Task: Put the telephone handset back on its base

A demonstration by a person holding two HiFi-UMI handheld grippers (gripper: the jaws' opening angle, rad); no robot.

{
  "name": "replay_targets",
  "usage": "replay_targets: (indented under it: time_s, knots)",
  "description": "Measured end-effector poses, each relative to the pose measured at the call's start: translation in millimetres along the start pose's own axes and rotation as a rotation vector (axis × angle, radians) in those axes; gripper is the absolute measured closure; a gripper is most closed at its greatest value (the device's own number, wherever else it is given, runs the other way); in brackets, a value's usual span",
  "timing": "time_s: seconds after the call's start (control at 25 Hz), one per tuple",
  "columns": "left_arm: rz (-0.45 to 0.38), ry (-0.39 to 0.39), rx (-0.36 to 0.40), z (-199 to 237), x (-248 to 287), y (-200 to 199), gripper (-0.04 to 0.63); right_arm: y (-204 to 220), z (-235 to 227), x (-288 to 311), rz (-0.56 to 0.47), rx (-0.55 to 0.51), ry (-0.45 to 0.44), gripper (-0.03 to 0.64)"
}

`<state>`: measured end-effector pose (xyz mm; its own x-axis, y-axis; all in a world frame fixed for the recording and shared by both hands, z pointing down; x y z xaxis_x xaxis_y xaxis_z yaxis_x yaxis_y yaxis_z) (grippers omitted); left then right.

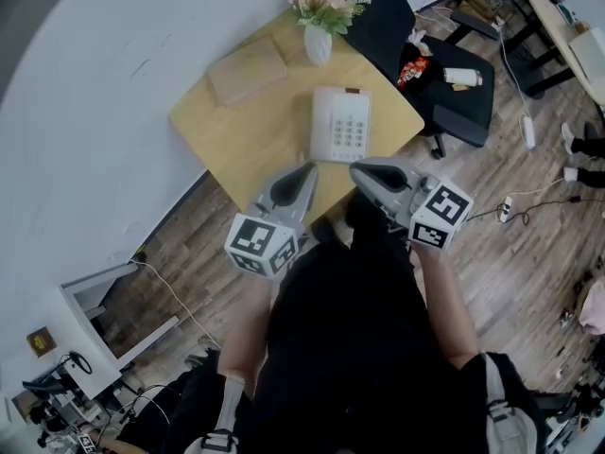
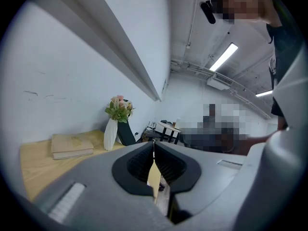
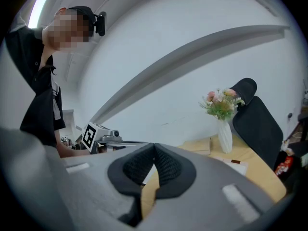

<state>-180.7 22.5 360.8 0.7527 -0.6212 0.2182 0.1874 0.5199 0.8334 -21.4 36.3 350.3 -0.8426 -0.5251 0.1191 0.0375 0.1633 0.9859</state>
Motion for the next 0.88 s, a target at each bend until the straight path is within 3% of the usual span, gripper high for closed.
replay_targets:
  time_s: [0.88]
  knots:
    - [0.007,0.015,0.003,6.5,-6.4,-1.3,0.580,3.6,7.6,1.7,0.022,0.008,0.026,0.616]
Point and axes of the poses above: the fingertips, and each gripper's own axes: x forward along the fingers, z to its left, y out of its underside, the point moved 6 cm from there along -x, backward along the fingers, and after that the axes turned 15 degrees about -x, right-handed, at the moved point
